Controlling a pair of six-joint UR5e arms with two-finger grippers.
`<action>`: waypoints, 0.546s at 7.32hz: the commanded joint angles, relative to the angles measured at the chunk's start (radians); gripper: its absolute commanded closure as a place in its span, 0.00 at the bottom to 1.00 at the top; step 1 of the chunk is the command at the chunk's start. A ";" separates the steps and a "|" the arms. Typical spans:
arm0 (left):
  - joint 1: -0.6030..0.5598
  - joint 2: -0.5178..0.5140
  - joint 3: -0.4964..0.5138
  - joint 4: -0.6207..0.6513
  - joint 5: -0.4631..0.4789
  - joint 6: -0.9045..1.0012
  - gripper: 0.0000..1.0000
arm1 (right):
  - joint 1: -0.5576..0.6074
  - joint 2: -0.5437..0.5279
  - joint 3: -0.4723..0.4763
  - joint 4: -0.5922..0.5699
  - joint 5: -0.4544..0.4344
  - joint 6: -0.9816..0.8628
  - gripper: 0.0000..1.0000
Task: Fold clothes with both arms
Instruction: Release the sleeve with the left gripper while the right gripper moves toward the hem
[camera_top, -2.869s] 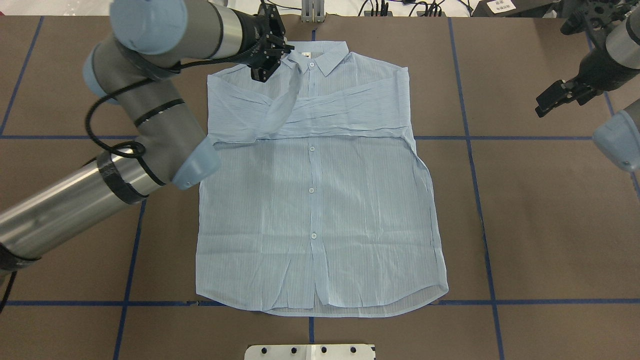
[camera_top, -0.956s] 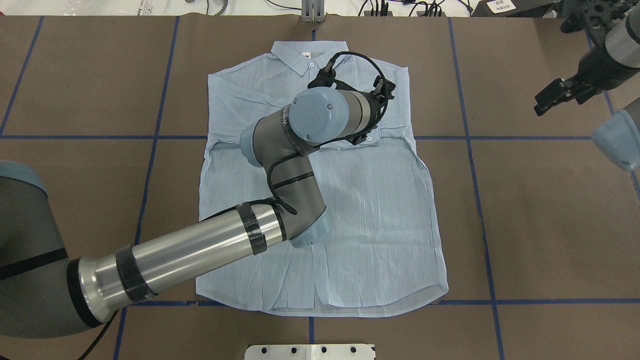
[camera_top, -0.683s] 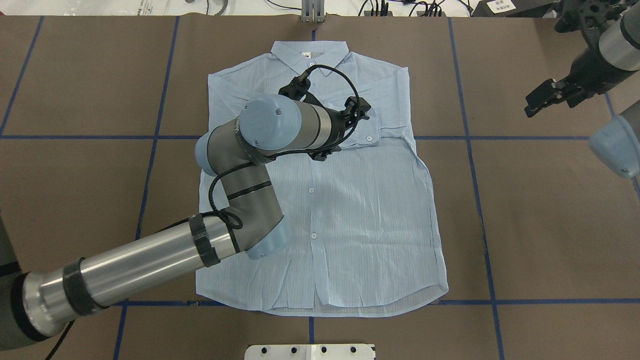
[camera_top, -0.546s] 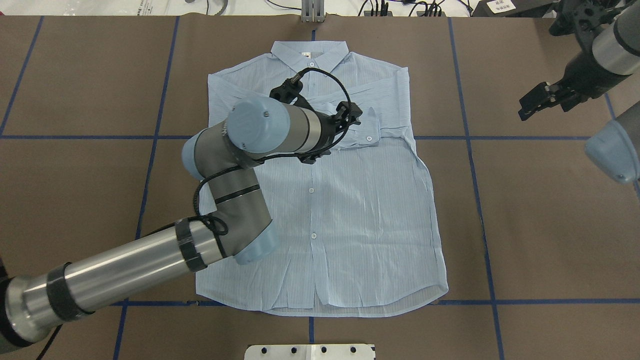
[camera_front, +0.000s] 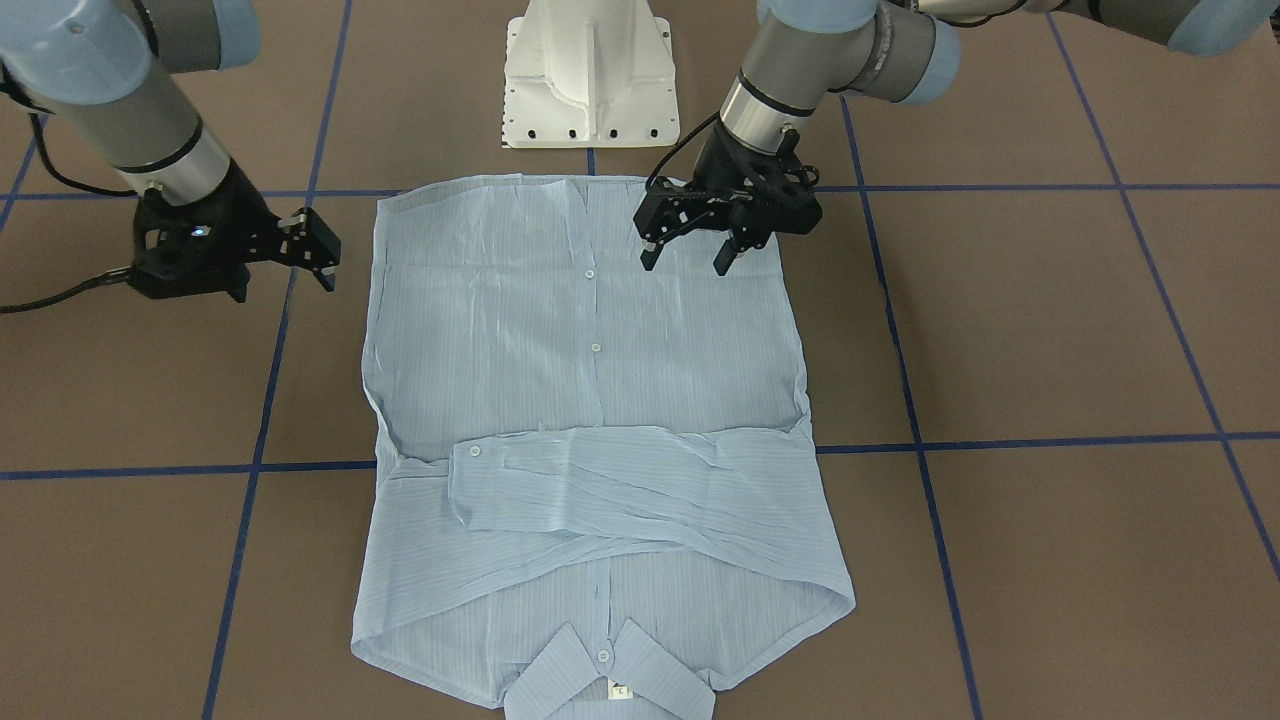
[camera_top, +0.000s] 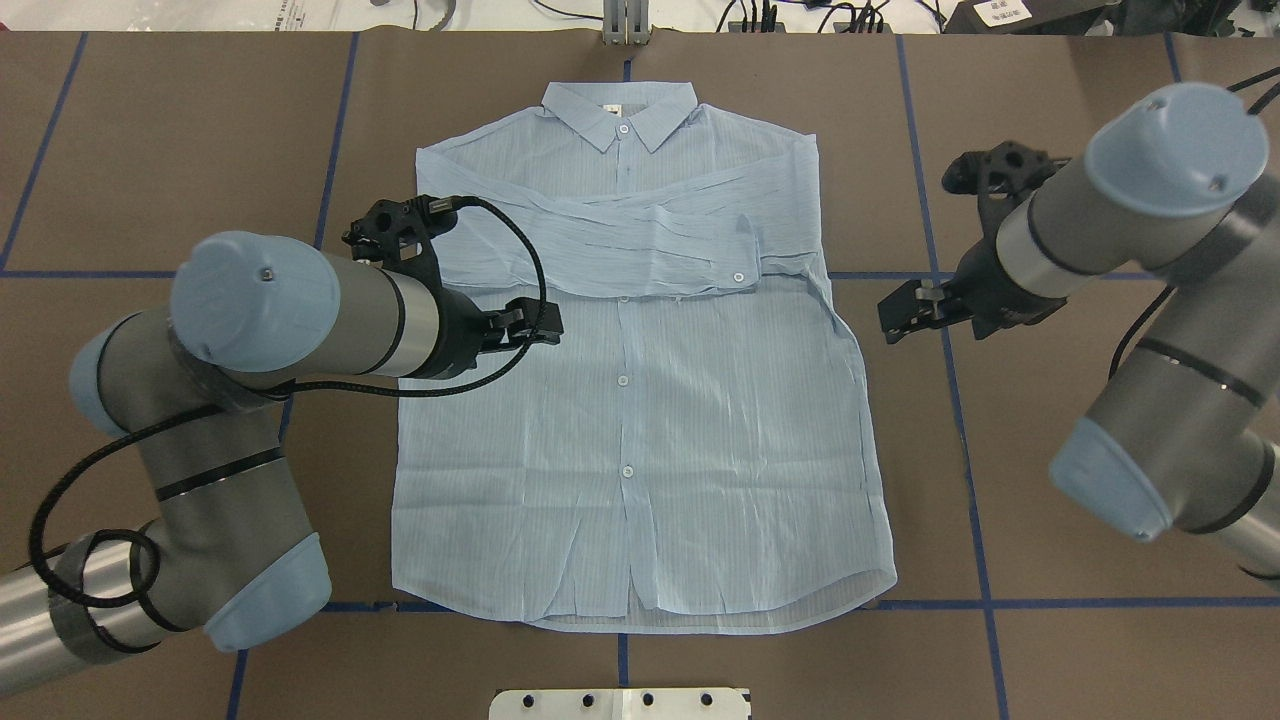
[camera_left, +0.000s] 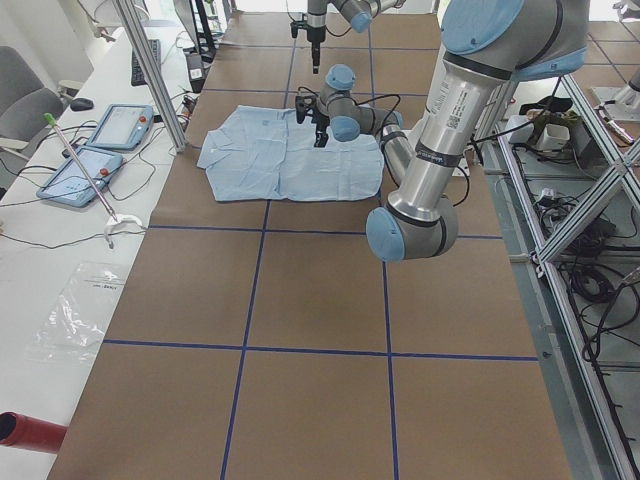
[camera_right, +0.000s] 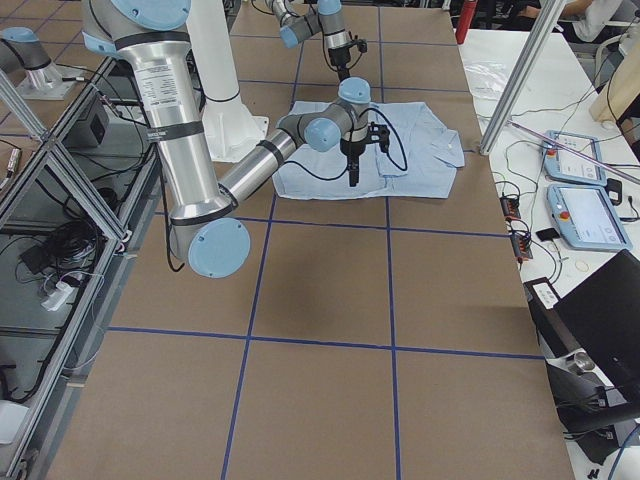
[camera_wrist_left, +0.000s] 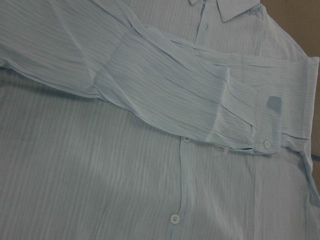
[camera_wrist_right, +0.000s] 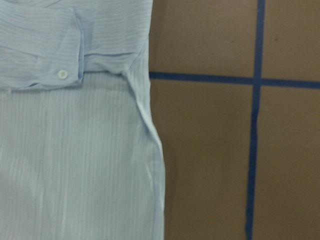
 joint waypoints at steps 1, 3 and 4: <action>0.000 0.053 -0.075 0.010 -0.011 0.018 0.00 | -0.183 -0.037 0.067 0.017 -0.099 0.203 0.00; 0.006 0.053 -0.089 0.010 -0.009 0.015 0.00 | -0.289 -0.065 0.055 0.015 -0.179 0.253 0.00; 0.009 0.051 -0.087 0.010 -0.009 0.015 0.00 | -0.327 -0.100 0.040 0.018 -0.192 0.262 0.01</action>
